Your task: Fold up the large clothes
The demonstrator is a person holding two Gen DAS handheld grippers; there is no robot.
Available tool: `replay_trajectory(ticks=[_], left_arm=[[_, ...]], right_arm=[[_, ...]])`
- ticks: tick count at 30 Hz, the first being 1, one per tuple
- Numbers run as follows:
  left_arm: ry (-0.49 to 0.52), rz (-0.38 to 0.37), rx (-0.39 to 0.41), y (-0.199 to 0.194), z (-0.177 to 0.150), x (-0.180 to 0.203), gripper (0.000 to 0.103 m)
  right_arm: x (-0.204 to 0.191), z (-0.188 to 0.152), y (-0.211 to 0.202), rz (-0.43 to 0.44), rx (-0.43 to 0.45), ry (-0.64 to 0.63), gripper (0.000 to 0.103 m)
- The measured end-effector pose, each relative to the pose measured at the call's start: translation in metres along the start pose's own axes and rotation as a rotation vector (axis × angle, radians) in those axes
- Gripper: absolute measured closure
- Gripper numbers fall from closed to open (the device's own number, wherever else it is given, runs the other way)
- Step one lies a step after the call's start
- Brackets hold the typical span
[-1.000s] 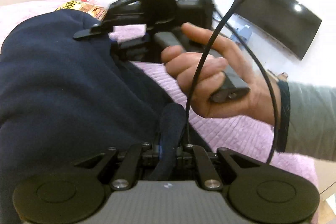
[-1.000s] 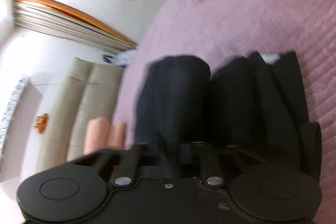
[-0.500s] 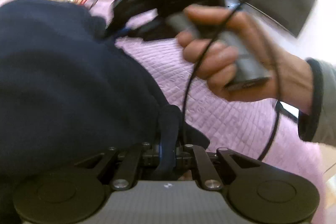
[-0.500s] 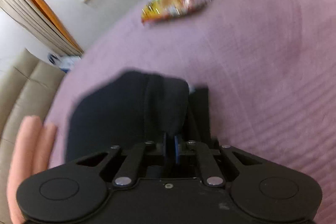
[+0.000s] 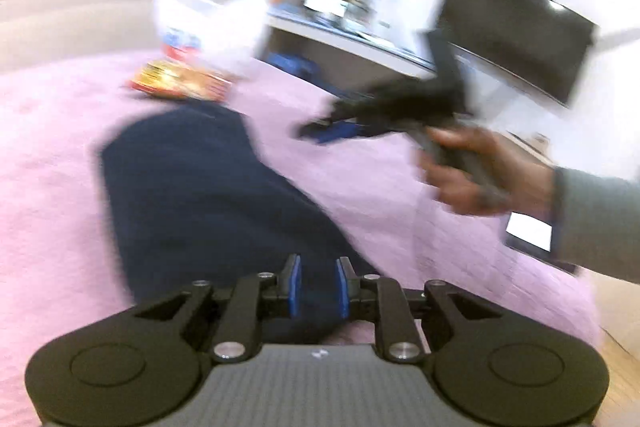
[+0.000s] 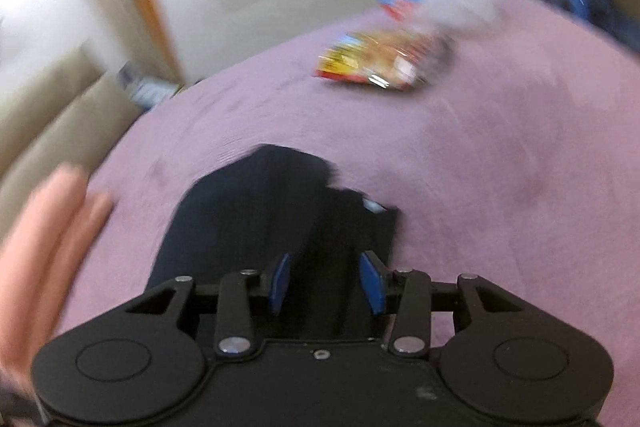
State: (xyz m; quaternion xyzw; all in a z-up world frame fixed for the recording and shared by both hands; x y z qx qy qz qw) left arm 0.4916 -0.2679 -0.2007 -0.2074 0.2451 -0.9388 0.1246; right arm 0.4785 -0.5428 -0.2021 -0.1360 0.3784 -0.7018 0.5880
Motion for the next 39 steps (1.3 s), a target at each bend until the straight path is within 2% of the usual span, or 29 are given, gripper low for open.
replay_trajectory(ticks=[2, 3, 6, 7, 8, 9, 10, 12, 14, 17, 19, 22, 23, 25, 27, 30, 32, 33, 34, 36, 39], left_arm=[[-0.051, 0.050, 0.004, 0.005, -0.001, -0.028, 0.085], [-0.079, 0.035, -0.008, 0.011, -0.006, -0.037, 0.085], [-0.139, -0.096, -0.101, 0.036, -0.034, -0.043, 0.089], [-0.129, -0.102, -0.131, 0.044, -0.045, -0.040, 0.089], [-0.079, -0.074, -0.148, 0.048, -0.053, -0.034, 0.093], [-0.035, -0.040, -0.150, 0.048, -0.058, -0.030, 0.097], [-0.041, -0.033, -0.144, 0.045, -0.060, -0.031, 0.098], [-0.133, -0.070, -0.112, 0.037, -0.060, -0.041, 0.100], [-0.153, -0.097, -0.101, 0.033, -0.058, -0.047, 0.100], [-0.121, -0.097, -0.114, 0.026, -0.064, -0.042, 0.100], [-0.111, -0.089, -0.116, 0.033, -0.059, -0.043, 0.100], [-0.113, -0.123, -0.126, 0.029, -0.053, -0.038, 0.099], [-0.098, -0.146, -0.124, 0.022, -0.048, -0.034, 0.098], [-0.078, -0.192, -0.099, 0.004, -0.037, -0.026, 0.095], [-0.086, -0.191, -0.040, -0.016, -0.022, -0.028, 0.093], [-0.164, -0.108, 0.056, -0.025, -0.003, -0.052, 0.093], [-0.211, -0.021, 0.059, -0.012, -0.002, -0.073, 0.094], [-0.219, -0.010, 0.045, -0.004, -0.005, -0.078, 0.094], [-0.229, -0.023, 0.019, 0.007, -0.011, -0.082, 0.094], [-0.227, -0.006, -0.020, 0.027, -0.025, -0.084, 0.094], [-0.250, -0.005, -0.006, 0.029, -0.025, -0.078, 0.094]], right_arm=[[-0.036, 0.005, -0.006, 0.041, 0.038, -0.117, 0.052], [-0.051, 0.005, -0.006, 0.073, 0.050, -0.156, 0.056], [-0.102, 0.005, 0.007, 0.148, 0.075, -0.249, 0.074], [-0.116, 0.003, 0.019, 0.154, 0.076, -0.283, 0.077], [-0.127, 0.001, 0.033, 0.156, 0.065, -0.306, 0.078], [-0.135, -0.001, 0.051, 0.157, 0.041, -0.327, 0.081], [-0.141, -0.004, 0.069, 0.140, 0.019, -0.349, 0.087], [-0.139, -0.006, 0.102, 0.061, 0.010, -0.386, 0.103], [-0.131, -0.003, 0.123, -0.013, 0.055, -0.421, 0.103], [-0.112, -0.002, 0.156, -0.301, 0.129, -0.518, 0.103], [-0.094, 0.002, 0.171, -0.296, 0.066, -0.423, 0.103], [-0.072, 0.016, 0.162, -0.394, 0.074, -0.356, 0.103], [-0.066, 0.020, 0.151, -0.400, 0.067, -0.311, 0.103], [-0.059, 0.024, 0.115, -0.354, 0.081, -0.228, 0.100], [-0.064, 0.019, 0.066, -0.249, 0.124, -0.176, 0.097], [-0.085, -0.006, 0.022, -0.146, 0.116, -0.178, 0.096], [-0.094, -0.036, 0.009, -0.097, 0.058, -0.186, 0.096], [-0.096, -0.048, 0.007, -0.083, 0.026, -0.187, 0.096], [-0.097, -0.065, 0.009, -0.091, -0.014, -0.192, 0.097], [-0.084, -0.096, 0.023, -0.166, -0.104, -0.189, 0.097], [-0.056, -0.116, 0.020, -0.227, -0.136, -0.044, 0.097]])
Point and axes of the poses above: each gripper's, at about its wrist camera, not at the fingertips, and y roughly the way its jaws point, x to its right, z to its top, the point moved 6 cm from there along y, roughly the way its jaws point, and after that the axes turned 9 degrees about -z, right-handed, at the moved point
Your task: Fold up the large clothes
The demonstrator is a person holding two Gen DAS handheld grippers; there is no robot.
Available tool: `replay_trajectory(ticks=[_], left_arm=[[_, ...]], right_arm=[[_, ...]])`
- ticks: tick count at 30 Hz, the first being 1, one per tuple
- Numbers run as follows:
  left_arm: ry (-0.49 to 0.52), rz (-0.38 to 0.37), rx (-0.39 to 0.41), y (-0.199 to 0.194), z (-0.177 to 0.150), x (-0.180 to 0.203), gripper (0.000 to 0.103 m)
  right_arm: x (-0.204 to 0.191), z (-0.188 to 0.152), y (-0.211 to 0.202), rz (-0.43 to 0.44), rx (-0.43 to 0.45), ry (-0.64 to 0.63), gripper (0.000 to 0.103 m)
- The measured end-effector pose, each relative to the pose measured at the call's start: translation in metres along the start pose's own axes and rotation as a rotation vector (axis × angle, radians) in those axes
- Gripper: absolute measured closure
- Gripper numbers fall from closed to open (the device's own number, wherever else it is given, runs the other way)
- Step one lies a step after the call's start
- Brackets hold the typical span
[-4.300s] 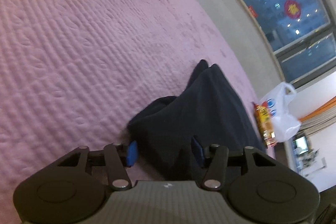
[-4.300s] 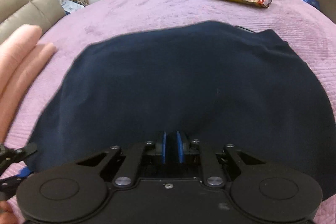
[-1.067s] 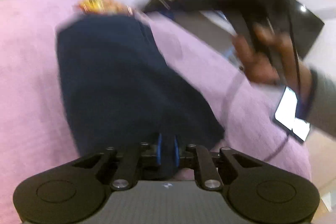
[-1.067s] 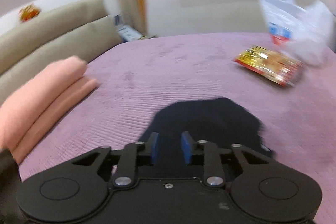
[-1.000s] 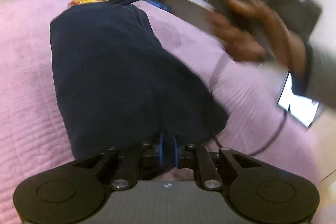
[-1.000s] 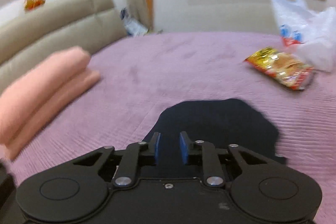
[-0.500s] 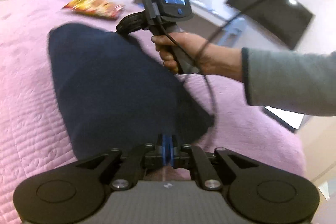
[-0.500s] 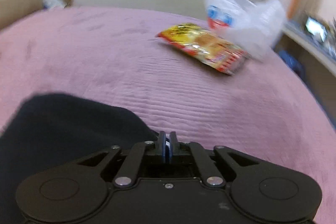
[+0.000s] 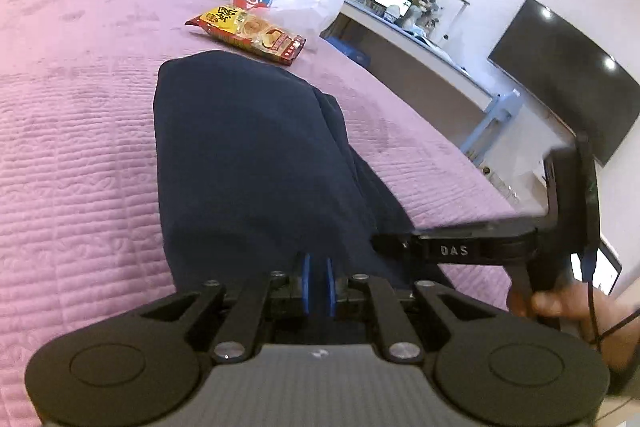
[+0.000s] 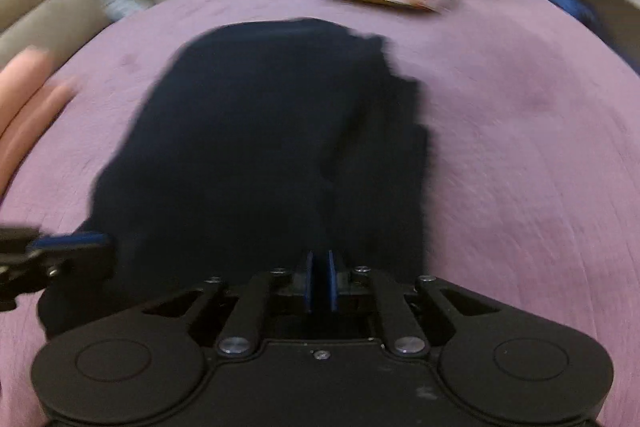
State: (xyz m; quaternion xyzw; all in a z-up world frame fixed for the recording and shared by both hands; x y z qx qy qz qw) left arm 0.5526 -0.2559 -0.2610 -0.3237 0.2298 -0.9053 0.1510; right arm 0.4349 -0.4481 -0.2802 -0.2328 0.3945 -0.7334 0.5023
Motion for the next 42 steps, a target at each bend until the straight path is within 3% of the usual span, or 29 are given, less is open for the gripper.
replay_trajectory(ticks=[2, 3, 5, 8, 11, 13, 14, 17, 20, 21, 22, 24, 26, 28, 32, 34, 37, 39, 42], left_arm=[[0.013, 0.001, -0.012, -0.006, -0.002, 0.010, 0.093], [0.013, -0.010, -0.024, -0.007, -0.005, 0.014, 0.093], [-0.004, -0.066, -0.093, -0.003, -0.018, 0.024, 0.093], [0.024, -0.014, -0.150, 0.006, -0.034, 0.030, 0.093], [-0.039, -0.018, -0.151, 0.009, -0.039, 0.030, 0.093], [-0.055, -0.022, -0.154, 0.012, -0.039, 0.033, 0.093], [-0.057, -0.030, -0.162, 0.014, -0.040, 0.035, 0.093], [-0.064, -0.059, -0.207, 0.026, -0.041, 0.041, 0.093], [-0.070, -0.073, -0.227, 0.037, -0.043, 0.047, 0.092], [-0.077, -0.074, -0.228, 0.041, -0.045, 0.047, 0.091], [-0.092, -0.072, -0.232, 0.046, -0.046, 0.047, 0.090], [-0.153, -0.082, -0.243, 0.055, -0.051, 0.050, 0.090], [-0.178, -0.156, -0.228, 0.056, -0.051, 0.066, 0.090], [-0.134, -0.171, -0.245, 0.055, -0.051, 0.083, 0.089], [-0.030, -0.195, -0.301, 0.034, -0.045, 0.104, 0.089], [0.005, -0.181, -0.269, 0.018, -0.025, 0.102, 0.087], [0.051, -0.099, -0.159, 0.001, 0.020, 0.082, 0.083], [0.092, -0.008, -0.065, 0.002, 0.054, 0.060, 0.081], [0.100, 0.129, -0.006, 0.028, 0.083, 0.020, 0.077]], right_arm=[[0.013, -0.005, -0.010, -0.086, -0.014, 0.060, 0.090], [0.018, -0.008, -0.016, -0.088, -0.021, 0.094, 0.089], [0.020, -0.013, -0.036, 0.016, -0.036, 0.206, 0.089], [0.002, -0.008, -0.064, 0.131, 0.008, 0.234, 0.089], [-0.018, -0.018, -0.051, 0.101, 0.010, 0.128, 0.089], [-0.015, -0.033, -0.025, 0.077, -0.084, 0.120, 0.091], [-0.010, -0.040, -0.013, 0.100, -0.144, 0.165, 0.093], [0.015, -0.039, -0.012, 0.209, -0.194, 0.357, 0.094], [0.029, -0.041, -0.018, 0.202, -0.184, 0.367, 0.094], [0.032, -0.043, -0.021, 0.209, -0.188, 0.373, 0.093], [0.034, -0.042, -0.024, 0.218, -0.189, 0.381, 0.082], [0.035, -0.037, -0.034, 0.247, -0.159, 0.373, 0.081], [0.034, -0.027, -0.048, 0.263, -0.092, 0.349, 0.079], [0.032, -0.017, -0.060, 0.259, -0.018, 0.317, 0.069], [0.030, -0.010, -0.060, 0.232, 0.041, 0.259, 0.069], [0.034, -0.009, -0.051, 0.257, 0.045, 0.281, 0.069], [0.039, -0.010, -0.033, 0.354, 0.026, 0.363, 0.069], [0.038, -0.012, -0.027, 0.329, 0.022, 0.351, 0.069], [0.028, -0.018, -0.017, 0.253, -0.011, 0.270, 0.069]])
Point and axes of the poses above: each gripper's, at about its wrist camera, not at the fingertips, and y roughly the way its jaws point, x to its right, z to its top, the point moved 6 cm from there along y, roughly the way its jaws point, and after that the axes turned 9 degrees about -z, right-handed, at the moved point
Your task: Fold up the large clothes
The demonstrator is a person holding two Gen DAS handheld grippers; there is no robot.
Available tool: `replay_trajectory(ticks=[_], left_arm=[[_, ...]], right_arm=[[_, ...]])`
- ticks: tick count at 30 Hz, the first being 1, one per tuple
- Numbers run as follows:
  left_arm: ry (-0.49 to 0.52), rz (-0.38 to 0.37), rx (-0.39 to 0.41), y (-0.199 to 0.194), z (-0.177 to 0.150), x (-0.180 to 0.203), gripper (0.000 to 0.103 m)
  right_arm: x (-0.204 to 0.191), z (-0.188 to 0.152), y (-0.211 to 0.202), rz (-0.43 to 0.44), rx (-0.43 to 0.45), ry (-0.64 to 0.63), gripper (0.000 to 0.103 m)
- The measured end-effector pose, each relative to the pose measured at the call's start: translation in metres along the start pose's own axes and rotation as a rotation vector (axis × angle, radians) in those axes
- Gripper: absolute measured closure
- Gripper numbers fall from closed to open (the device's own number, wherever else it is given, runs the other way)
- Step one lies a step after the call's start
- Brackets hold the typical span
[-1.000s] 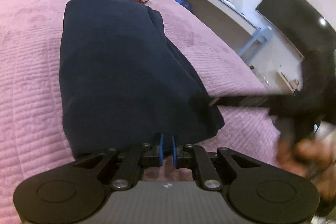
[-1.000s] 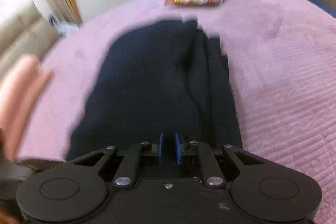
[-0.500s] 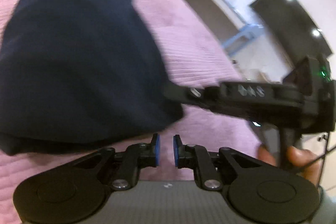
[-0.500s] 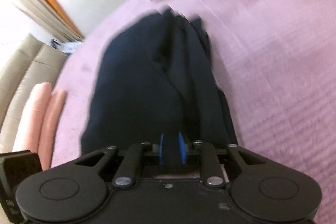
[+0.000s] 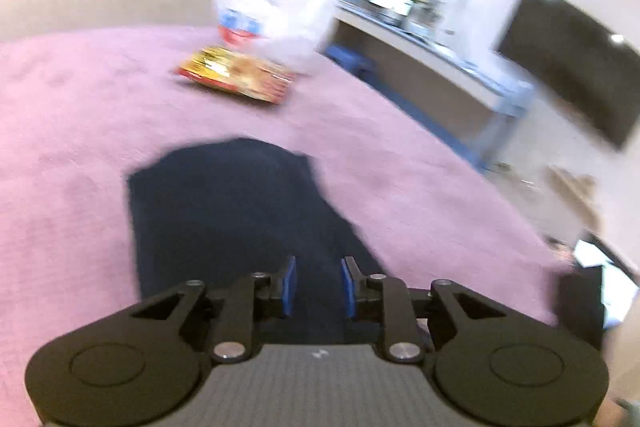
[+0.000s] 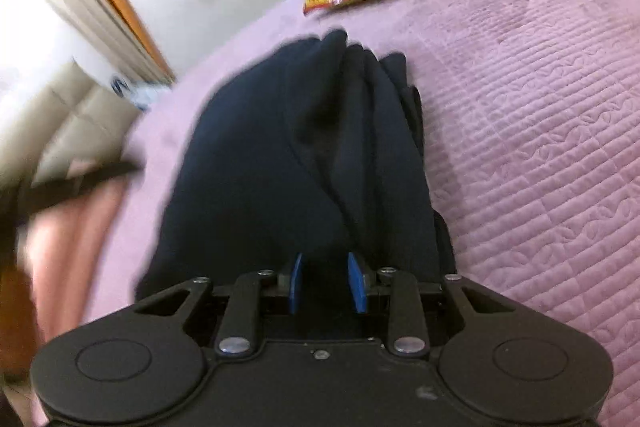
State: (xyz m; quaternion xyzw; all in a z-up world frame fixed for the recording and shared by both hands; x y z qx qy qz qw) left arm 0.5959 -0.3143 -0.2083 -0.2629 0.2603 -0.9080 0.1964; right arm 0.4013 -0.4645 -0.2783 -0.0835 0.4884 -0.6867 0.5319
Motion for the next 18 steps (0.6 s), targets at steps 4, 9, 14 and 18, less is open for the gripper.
replay_trajectory(ticks=[4, 9, 14, 18], left_arm=[[-0.009, 0.092, -0.091, 0.054, -0.011, -0.036, 0.077], [0.121, 0.198, -0.094, 0.056, -0.026, -0.012, 0.070], [0.066, 0.190, -0.063, 0.036, -0.023, -0.008, 0.063], [0.049, 0.221, -0.038, 0.003, -0.029, -0.004, 0.060]], right_arm=[[0.000, -0.015, 0.008, -0.055, -0.031, -0.078, 0.074], [0.002, -0.027, 0.004, -0.097, -0.028, -0.145, 0.071], [0.005, -0.032, -0.001, -0.080, -0.031, -0.142, 0.071], [0.004, -0.035, -0.002, -0.090, -0.019, -0.134, 0.071]])
Point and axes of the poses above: each gripper's, at about its wrist camera, not at the fingertips, and y roughly the way its jaws point, x to its right, z to its top, the point moved 6 cm from there along y, roughly the way its jaws point, and after that the axes turned 9 degrees about -z, right-handed, at the moved point
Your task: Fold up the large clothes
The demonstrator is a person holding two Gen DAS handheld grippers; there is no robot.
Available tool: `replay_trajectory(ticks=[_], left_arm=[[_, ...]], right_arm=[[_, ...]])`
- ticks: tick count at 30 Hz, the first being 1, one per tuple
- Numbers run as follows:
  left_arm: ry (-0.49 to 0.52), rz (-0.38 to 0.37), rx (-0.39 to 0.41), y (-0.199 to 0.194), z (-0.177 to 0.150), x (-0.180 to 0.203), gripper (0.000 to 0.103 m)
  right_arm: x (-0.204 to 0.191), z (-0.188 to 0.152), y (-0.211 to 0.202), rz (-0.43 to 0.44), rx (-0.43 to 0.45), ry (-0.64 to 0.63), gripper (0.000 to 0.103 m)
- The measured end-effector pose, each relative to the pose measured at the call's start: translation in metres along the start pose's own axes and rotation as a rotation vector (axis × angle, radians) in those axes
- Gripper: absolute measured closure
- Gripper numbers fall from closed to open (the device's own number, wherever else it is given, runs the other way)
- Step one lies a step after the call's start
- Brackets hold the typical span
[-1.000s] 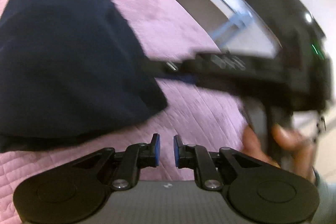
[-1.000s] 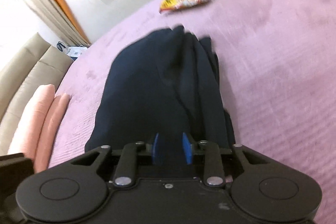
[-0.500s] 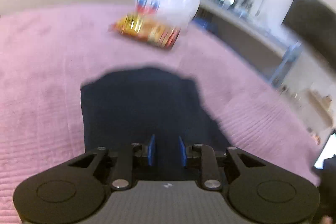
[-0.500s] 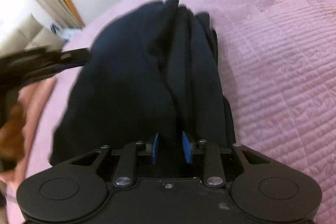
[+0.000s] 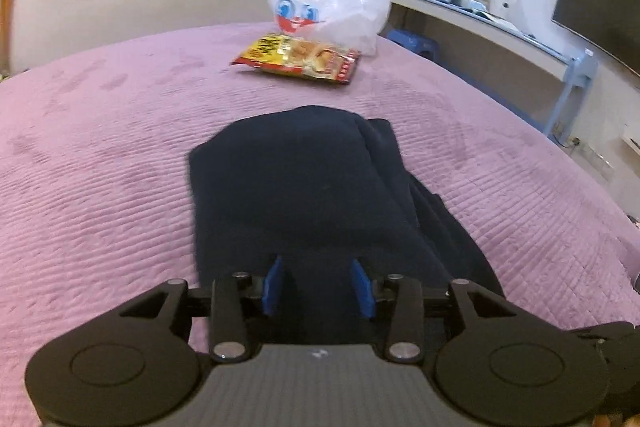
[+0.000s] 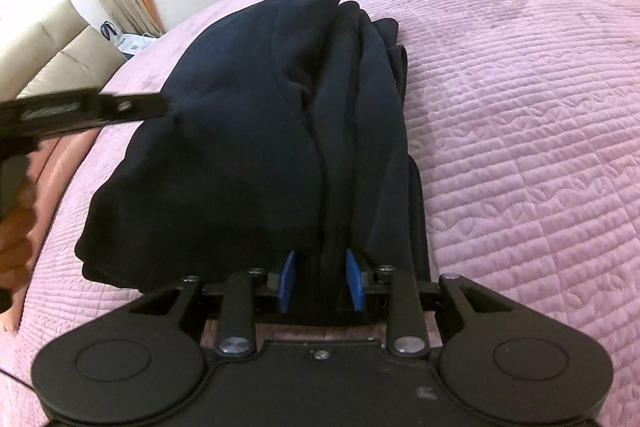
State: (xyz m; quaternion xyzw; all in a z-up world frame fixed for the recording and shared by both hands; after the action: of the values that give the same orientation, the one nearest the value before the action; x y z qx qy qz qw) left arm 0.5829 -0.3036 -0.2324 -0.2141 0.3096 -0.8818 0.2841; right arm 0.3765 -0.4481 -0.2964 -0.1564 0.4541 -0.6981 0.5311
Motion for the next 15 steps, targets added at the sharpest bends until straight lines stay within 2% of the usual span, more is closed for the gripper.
replay_trajectory(ticks=[9, 11, 13, 15], left_arm=[[-0.155, 0.090, 0.002, -0.054, -0.042, -0.038, 0.059], [-0.166, 0.105, 0.006, -0.062, -0.048, -0.045, 0.059], [-0.165, 0.108, 0.012, -0.069, -0.050, -0.049, 0.059], [-0.159, 0.101, 0.019, -0.076, -0.051, -0.051, 0.057]], right_arm=[[-0.010, 0.001, 0.002, -0.064, -0.009, 0.010, 0.067], [-0.011, 0.001, 0.001, -0.072, -0.020, 0.030, 0.060], [-0.011, 0.003, -0.005, -0.044, -0.045, 0.060, 0.034], [-0.009, 0.007, -0.019, -0.028, -0.012, 0.103, 0.028]])
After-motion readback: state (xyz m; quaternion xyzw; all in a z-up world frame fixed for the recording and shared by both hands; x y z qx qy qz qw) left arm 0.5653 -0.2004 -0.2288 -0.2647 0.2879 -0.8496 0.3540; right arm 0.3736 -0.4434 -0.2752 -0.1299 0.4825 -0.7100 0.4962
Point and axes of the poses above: each gripper's, at about its wrist camera, not at the fingertips, and y roughly the way its jaws point, x to its right, z to its top, the point moved 6 cm from there along y, roughly the way its jaws point, and after that the axes turned 9 degrees about -z, right-handed, at the moved point
